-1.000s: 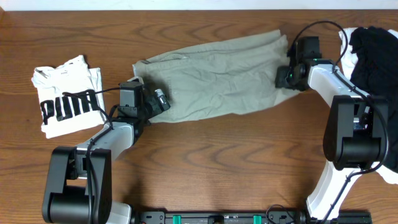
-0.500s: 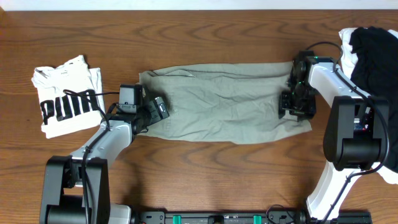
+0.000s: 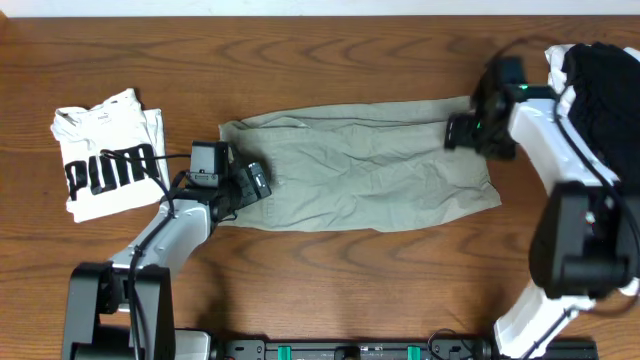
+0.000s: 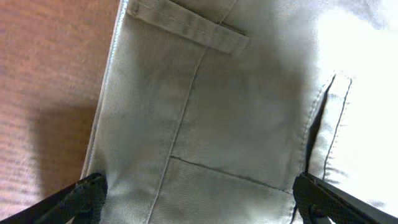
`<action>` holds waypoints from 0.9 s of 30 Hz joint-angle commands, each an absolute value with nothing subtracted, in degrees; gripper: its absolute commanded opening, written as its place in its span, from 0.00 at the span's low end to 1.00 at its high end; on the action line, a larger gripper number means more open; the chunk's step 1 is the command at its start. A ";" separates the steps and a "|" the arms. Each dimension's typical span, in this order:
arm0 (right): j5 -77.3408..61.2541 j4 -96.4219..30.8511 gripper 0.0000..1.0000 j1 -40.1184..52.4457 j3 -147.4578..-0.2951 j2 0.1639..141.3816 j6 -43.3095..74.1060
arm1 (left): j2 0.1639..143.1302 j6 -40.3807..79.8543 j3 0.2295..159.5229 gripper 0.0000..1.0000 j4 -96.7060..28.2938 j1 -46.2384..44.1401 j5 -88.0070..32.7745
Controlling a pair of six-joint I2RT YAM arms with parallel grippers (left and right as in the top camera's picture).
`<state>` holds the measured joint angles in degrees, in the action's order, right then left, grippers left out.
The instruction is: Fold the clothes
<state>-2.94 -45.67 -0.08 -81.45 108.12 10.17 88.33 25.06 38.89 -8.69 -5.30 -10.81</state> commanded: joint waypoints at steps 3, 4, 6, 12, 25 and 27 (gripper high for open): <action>-3.01 -40.18 0.88 -0.58 -83.26 104.27 3.99 | 87.50 25.50 37.06 0.98 -9.80 -5.15 -11.14; -3.03 -39.72 0.89 -0.58 -83.24 104.73 3.60 | 87.53 25.50 37.06 0.98 -9.82 -5.15 -11.14; -3.01 -39.31 0.89 -0.58 -83.24 106.15 3.55 | 87.53 25.52 37.06 0.98 -9.82 -5.15 -11.16; -3.03 -37.32 0.89 -0.58 -83.24 112.84 3.53 | 87.53 25.52 37.06 0.98 -9.78 -5.15 -11.14; -3.51 -30.20 0.33 -0.58 -83.24 117.78 3.55 | 87.53 25.52 37.06 0.98 -9.76 -5.15 -11.11; -3.53 -30.24 0.05 -0.58 -83.24 117.78 3.55 | 87.53 25.52 37.06 0.98 -9.74 -5.15 -11.11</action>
